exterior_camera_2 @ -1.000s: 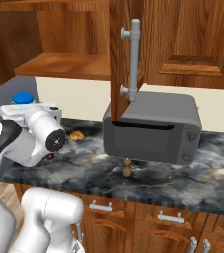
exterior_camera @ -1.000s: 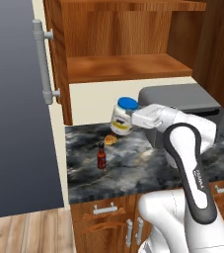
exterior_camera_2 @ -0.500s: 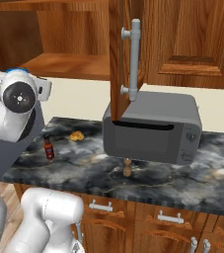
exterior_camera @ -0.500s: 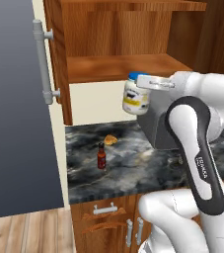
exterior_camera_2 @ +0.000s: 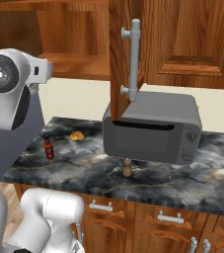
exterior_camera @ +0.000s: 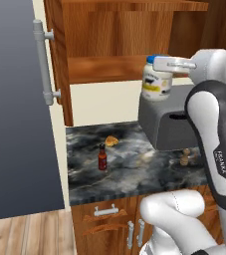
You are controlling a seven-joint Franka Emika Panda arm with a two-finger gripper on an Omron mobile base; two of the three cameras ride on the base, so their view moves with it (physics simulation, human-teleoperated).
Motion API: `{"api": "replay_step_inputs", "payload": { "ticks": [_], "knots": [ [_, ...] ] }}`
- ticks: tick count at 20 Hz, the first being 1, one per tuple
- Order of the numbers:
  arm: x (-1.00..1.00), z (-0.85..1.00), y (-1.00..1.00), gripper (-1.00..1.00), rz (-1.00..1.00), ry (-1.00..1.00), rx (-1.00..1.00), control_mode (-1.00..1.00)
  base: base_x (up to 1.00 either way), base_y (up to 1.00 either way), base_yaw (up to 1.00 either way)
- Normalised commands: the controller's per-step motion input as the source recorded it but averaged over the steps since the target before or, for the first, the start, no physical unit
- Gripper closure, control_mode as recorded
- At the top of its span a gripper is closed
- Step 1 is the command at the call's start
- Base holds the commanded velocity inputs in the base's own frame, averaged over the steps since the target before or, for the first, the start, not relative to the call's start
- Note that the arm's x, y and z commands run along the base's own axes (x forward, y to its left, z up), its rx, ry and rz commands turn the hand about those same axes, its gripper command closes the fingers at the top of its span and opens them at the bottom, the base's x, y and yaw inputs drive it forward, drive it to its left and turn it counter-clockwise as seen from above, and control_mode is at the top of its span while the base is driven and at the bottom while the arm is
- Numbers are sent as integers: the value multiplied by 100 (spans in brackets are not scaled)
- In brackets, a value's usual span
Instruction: There are various items on the counter. Only move the condiments/shakers into the cabinet.
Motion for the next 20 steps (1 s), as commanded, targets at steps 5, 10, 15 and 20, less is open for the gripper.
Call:
{"api": "replay_step_inputs", "payload": {
  "ticks": [5, 10, 15, 20],
  "knots": [
    [0, 20, -47, 100, -21, -50, 0, -100, 0, 0, 0],
    [28, 16, -13, 100, -37, -23, 1, -100, 0, 0, 0],
    [57, 10, -3, 100, -14, 1, 9, -100, 0, 0, 0],
    [67, 7, 0, 100, -6, 11, 16, -100, 0, 0, 0]
  ]
}}
